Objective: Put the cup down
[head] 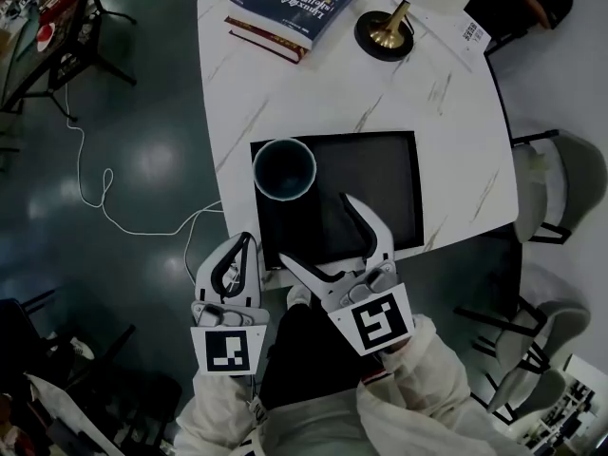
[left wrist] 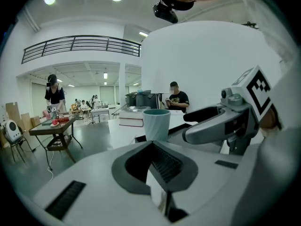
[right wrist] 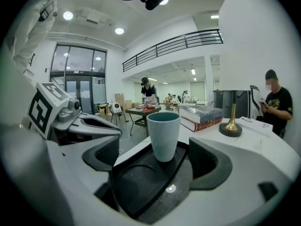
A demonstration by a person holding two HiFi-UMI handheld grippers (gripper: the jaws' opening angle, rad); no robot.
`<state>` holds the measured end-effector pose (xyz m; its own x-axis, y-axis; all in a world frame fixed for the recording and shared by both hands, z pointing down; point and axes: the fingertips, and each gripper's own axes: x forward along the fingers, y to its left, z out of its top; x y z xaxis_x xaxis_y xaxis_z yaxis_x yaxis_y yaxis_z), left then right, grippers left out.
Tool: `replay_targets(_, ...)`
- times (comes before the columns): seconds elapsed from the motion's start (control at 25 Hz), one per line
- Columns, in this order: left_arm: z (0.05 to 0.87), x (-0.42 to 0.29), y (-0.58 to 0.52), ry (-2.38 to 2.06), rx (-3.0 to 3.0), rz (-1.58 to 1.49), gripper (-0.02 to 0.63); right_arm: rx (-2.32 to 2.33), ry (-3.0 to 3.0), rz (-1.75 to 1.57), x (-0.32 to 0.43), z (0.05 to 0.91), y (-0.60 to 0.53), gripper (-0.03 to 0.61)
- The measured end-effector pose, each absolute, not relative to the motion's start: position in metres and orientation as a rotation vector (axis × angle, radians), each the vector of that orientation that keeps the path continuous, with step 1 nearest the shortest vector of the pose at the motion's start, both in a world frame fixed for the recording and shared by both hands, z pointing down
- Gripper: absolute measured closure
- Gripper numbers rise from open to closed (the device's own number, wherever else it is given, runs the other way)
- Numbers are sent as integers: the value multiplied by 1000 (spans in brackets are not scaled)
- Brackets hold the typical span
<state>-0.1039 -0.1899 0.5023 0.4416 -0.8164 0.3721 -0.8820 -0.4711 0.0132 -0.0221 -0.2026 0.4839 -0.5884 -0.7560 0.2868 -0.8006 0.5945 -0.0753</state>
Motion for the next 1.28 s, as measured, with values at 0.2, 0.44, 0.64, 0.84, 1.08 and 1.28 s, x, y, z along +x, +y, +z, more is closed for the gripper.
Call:
replay_targets(0.2, 483, -100, -173, -1460, 2557, 452, 601, 1355, -2606, 295, -18, 467, -180, 110)
replay_targets(0.44, 470, -105, -140, -1418, 2621, 464, 601, 1400, -2591, 290, -22, 454, -141, 114)
replay_targets(0.64, 459, -103, -116, -1375, 2692, 498, 601, 1407, -2565, 307, -23, 448, -115, 138)
replay_targets(0.84, 453, -106, -97, -1378, 2665, 468, 601, 1413, -2559, 276, -27, 433, -98, 170)
replay_targets(1.08, 436, -101, -82, -1365, 2689, 492, 601, 1411, -2574, 312, -23, 414, -79, 209)
replay_targets(1.28, 421, -95, -78, -1381, 2691, 458, 601, 1393, -2570, 263, -16, 397, -71, 238)
